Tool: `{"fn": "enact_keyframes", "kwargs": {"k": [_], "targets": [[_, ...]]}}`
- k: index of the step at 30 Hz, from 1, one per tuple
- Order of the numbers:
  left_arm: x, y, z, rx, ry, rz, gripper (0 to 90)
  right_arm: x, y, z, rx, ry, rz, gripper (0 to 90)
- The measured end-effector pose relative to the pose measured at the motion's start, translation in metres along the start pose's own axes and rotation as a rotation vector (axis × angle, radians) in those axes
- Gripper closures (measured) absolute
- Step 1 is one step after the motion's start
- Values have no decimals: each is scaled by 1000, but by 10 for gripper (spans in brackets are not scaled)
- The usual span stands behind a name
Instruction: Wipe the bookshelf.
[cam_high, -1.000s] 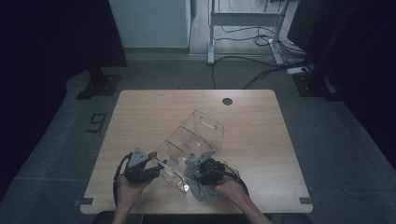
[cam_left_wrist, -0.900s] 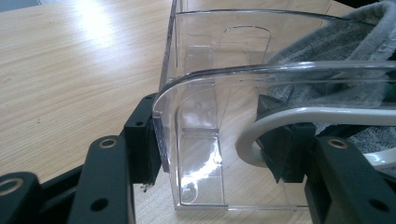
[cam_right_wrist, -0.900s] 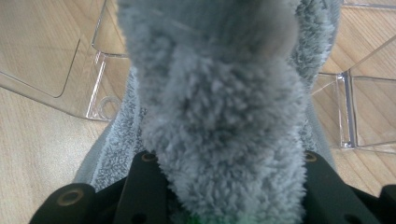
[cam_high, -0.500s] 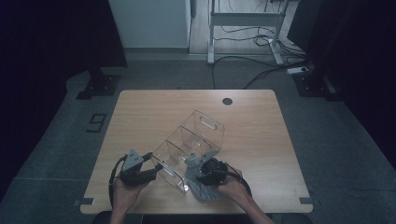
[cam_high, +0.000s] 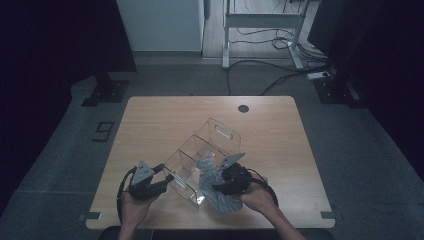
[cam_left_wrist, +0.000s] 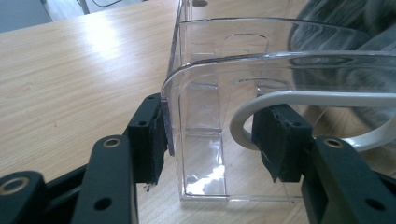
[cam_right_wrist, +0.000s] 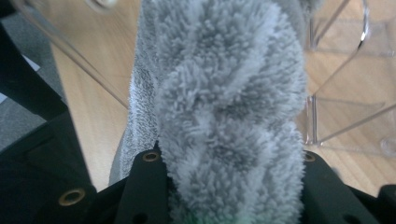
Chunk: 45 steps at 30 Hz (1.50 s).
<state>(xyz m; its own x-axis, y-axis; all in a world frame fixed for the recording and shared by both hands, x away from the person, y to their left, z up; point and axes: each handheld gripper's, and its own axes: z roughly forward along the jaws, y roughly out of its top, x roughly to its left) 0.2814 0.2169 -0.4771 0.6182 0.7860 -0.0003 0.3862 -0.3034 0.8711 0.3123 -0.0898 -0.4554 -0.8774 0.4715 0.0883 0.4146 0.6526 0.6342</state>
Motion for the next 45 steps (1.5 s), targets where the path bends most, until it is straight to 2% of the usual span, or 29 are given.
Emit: {"fn": "enact_keyframes", "kwargs": {"k": [5,10,14,21,24,28,30,37,45], "targets": [[2,1,-1,9,-18,-4,449,-1,15,-17,-25,34,6,636],[5,0,-7,22,-33,6,310,2,37,-31,-34,65,-16,633],[12,-4,-13,55,-42,10,194,5,58,-38,-39,77,-37,630],[33,-17,-20,113,-5,-11,120,10,96,-40,-41,111,-52,626],[42,-25,-21,143,4,-21,95,14,112,-35,-36,119,-65,624],[53,-36,-21,217,29,5,20,21,129,-22,-24,131,-81,622],[60,-43,-21,238,30,4,0,25,137,-15,-17,126,-88,622],[77,-62,-18,290,37,-23,0,34,157,14,-7,119,-91,619],[81,-69,-13,318,40,-30,0,41,164,52,72,93,-105,592]]}}
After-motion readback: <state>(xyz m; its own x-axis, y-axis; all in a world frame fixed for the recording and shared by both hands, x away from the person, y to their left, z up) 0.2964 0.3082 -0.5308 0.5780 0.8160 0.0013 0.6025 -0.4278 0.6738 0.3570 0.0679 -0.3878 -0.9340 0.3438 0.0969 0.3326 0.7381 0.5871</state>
